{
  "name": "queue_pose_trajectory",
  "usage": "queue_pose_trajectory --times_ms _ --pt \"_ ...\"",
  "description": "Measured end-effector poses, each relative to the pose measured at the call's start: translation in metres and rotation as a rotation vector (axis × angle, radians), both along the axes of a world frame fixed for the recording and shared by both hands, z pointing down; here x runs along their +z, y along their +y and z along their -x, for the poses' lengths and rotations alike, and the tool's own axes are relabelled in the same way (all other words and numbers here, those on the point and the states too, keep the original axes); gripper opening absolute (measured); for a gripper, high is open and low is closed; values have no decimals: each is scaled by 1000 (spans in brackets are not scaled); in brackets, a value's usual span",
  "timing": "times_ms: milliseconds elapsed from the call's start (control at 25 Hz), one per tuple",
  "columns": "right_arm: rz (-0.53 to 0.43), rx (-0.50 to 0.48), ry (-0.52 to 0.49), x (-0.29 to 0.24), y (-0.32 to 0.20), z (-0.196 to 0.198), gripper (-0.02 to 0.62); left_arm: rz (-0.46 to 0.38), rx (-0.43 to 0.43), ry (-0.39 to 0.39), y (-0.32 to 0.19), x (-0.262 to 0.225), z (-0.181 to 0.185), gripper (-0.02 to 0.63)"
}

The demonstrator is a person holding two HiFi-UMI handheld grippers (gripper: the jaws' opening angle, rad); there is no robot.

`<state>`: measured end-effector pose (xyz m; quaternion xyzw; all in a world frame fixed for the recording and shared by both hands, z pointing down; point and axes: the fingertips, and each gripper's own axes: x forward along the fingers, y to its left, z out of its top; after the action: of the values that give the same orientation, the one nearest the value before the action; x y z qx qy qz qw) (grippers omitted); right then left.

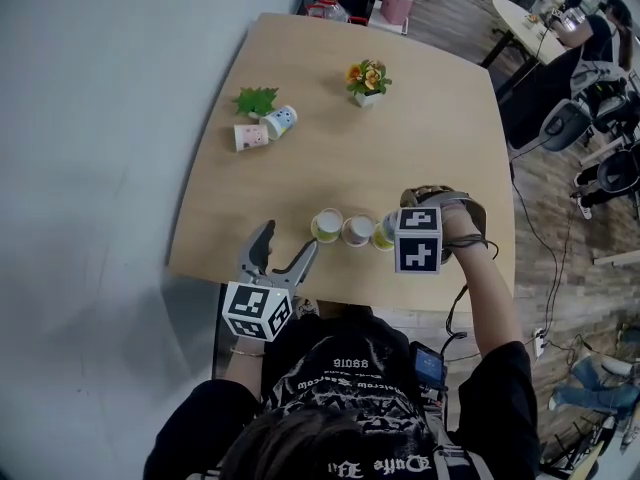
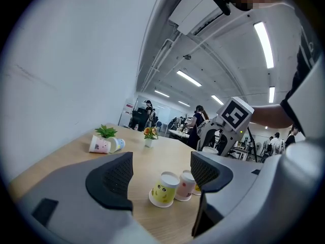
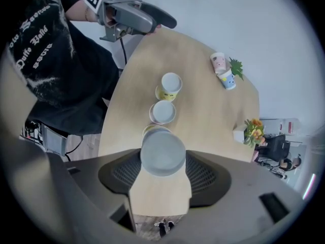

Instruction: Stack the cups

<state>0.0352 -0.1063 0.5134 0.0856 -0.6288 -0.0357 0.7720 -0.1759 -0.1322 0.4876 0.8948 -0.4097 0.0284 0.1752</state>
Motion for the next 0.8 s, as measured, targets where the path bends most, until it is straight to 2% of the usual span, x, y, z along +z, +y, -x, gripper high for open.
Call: queue_pose_trajectory --times_ms 240,640,800 --pt "-14 36 -123 -5 -5 17 282 2 -12 3 -2 2 8 365" --pt "-28 44 -130 8 -11 24 287 10 -29 3 -2 8 17 365" --pt "-26 39 -100 7 -12 20 287 12 -28 1 -1 9 17 365"
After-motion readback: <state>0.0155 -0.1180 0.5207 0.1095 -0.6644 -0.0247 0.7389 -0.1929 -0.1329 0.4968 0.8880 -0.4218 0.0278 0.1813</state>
